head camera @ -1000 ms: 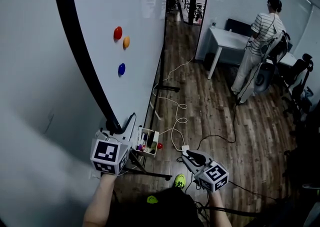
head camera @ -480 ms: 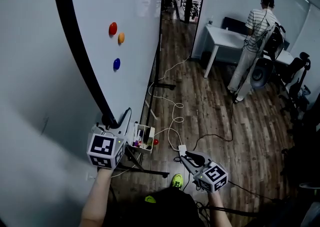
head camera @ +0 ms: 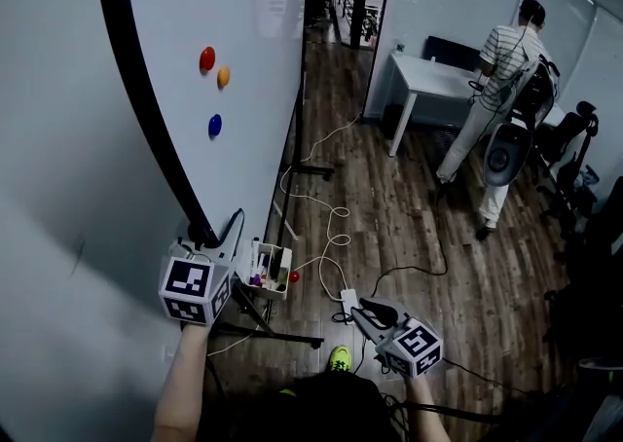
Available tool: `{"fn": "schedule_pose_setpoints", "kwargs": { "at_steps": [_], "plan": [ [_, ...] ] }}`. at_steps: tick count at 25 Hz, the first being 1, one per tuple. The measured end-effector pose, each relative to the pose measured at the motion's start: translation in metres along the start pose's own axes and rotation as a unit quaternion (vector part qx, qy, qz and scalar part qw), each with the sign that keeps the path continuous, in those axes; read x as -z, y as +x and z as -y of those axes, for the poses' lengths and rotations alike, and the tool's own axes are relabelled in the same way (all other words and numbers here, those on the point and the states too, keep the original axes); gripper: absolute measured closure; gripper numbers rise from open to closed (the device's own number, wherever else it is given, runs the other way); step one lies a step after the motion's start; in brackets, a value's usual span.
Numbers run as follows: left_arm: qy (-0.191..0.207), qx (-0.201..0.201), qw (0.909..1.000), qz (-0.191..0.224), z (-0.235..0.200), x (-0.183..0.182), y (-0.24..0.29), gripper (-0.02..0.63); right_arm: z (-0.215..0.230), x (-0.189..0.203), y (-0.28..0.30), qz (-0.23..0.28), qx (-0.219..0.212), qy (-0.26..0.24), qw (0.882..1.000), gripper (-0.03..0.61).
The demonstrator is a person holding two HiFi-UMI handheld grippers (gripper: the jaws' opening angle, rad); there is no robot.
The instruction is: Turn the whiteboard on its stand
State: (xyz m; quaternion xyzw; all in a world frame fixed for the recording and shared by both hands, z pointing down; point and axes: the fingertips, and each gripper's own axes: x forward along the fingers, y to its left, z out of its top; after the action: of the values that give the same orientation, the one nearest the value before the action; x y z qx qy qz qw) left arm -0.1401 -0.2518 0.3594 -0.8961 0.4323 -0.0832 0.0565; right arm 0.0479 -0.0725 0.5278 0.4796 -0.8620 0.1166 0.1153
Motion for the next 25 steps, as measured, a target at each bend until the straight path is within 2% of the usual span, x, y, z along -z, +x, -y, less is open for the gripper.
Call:
{"fn": "schedule_pose_setpoints", "kwargs": {
  "at_steps": [7,13,25],
  "plan": [
    [0.001,-0.003,1.0000,-0.003,-0.012,0.002,0.029,0.460,0.036,-0.005,0.012,0.002,0.000,-0.002,1.000,0.497],
    [0.001,-0.009,0.9999,-0.011,-0.021,-0.016,0.055,0.465,0.075,-0.028,0.011,0.004,-0.011,-0.002,1.000,0.497],
    [-0.014,-0.040,0.9991,-0.005,-0.035,0.004,0.099,0.485,0.131,-0.007,0.010,-0.007,-0.017,-0.007,1.000,0.499]
  ]
}}
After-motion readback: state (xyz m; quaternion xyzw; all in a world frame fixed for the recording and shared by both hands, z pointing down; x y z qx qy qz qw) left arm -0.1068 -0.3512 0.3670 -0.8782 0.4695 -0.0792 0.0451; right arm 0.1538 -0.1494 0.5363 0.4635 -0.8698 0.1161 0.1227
